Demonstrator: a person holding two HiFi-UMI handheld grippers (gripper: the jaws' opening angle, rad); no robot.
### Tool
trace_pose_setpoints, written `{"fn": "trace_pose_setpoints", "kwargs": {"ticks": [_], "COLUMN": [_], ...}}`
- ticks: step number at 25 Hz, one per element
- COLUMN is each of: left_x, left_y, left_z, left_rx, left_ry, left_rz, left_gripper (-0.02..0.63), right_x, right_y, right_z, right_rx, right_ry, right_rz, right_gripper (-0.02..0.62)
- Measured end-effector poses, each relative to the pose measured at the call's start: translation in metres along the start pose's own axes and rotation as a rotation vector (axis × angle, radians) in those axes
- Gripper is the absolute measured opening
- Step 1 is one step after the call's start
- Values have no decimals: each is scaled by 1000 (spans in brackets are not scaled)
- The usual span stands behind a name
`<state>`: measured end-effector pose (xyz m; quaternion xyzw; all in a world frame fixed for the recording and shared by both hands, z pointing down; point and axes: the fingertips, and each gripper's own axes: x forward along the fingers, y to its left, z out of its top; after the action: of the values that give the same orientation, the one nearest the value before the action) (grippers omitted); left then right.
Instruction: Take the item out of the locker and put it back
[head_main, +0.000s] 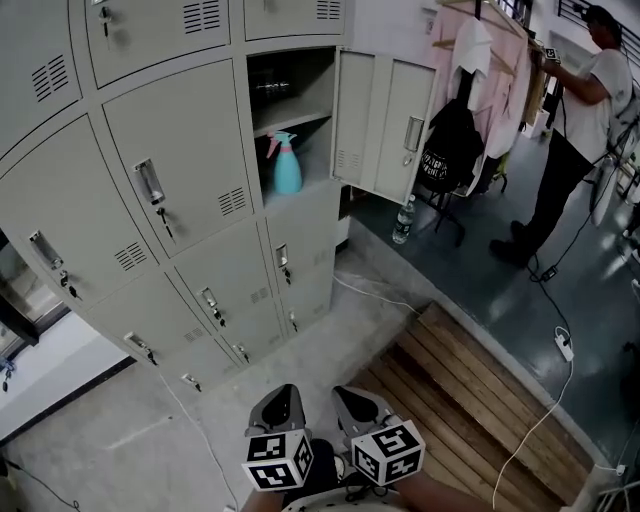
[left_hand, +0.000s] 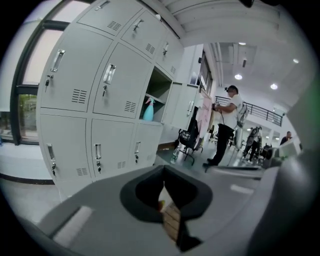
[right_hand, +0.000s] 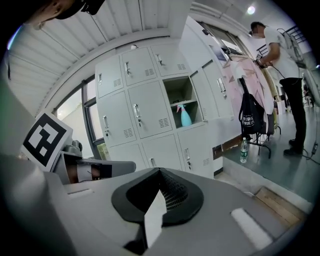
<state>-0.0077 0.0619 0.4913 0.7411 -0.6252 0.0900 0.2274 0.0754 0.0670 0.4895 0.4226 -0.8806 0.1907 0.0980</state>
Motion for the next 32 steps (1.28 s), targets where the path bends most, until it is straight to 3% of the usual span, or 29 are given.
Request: {"fn": "trace_pose_setpoints", "kwargs": {"ticks": [10,18,22,25,32], "left_x": [94,191,232,256,298], "left_y": [20,73,97,111,134], "left_z": [38,115,143,158,176], "left_rx": [5,-9,-15,-16,-20], "left_ry": [1,-25,-30,-25,1], "left_rz": [24,52,74,82,86], "left_gripper": [6,6,6,6,6], "right_x": [84,216,287,335,429], "right_y": [-68,-111,-131,-150,-190], "right_z": [42,130,177,210,267], "right_rx": [-8,-79,-73,-99,-141], "right_ry": [-8,-44,-91,-142,-148], "right_rz": [11,49,57,25,-26], "right_gripper": [0,3,209,321,412]}}
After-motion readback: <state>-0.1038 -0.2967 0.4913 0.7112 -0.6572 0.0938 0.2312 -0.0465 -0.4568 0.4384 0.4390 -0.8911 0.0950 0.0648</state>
